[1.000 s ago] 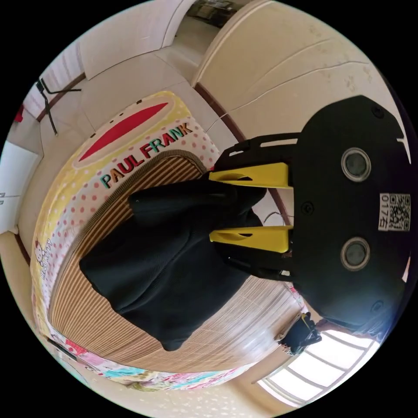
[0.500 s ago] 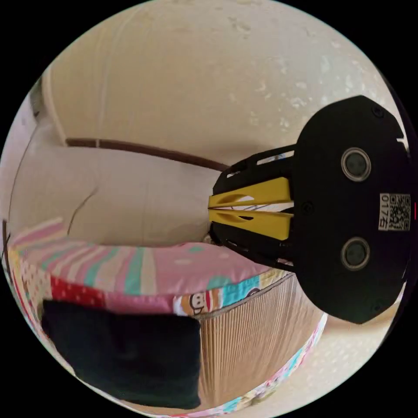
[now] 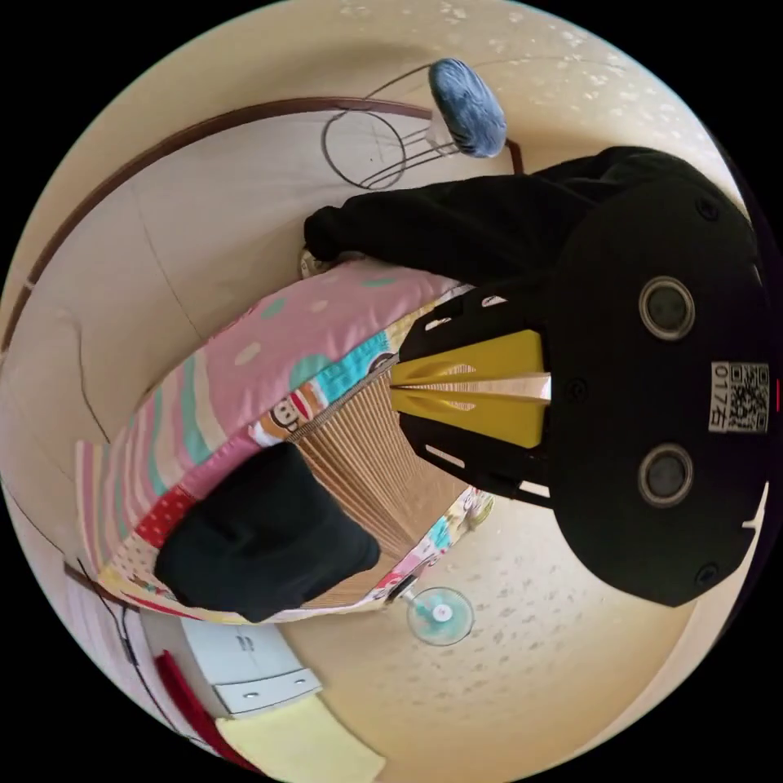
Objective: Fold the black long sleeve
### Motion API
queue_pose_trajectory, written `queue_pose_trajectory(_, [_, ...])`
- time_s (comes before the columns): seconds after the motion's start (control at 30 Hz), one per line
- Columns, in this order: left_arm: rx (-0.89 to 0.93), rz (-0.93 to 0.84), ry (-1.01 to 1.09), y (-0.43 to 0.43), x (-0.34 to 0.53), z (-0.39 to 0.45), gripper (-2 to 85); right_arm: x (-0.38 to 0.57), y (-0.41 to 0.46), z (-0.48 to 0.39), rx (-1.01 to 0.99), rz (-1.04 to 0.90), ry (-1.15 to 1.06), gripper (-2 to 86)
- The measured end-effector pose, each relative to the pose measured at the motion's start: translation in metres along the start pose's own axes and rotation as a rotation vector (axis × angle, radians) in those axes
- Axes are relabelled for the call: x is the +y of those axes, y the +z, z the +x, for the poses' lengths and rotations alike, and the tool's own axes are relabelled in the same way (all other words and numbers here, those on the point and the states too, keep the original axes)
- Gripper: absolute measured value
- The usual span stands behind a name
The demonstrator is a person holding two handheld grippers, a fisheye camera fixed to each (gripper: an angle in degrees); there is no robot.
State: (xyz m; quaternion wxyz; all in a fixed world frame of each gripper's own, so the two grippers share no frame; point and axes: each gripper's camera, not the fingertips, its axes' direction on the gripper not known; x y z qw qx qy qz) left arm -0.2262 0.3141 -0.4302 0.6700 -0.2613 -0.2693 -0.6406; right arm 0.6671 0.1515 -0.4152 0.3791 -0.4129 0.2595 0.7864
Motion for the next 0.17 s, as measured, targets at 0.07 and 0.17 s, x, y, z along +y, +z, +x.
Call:
queue_pose_trajectory(0.07, [0.018,0.011,0.004,-0.019,0.006,-0.013,-0.6,0.014,0.006,-0.014,0.037,0.0,-0.067,0.3])
queue_pose_trajectory(0.17, [0.028,0.012,-0.012,-0.034,0.017,-0.032,-0.4,0.04,0.022,-0.011,0.002,-0.028,-0.074,0.3])
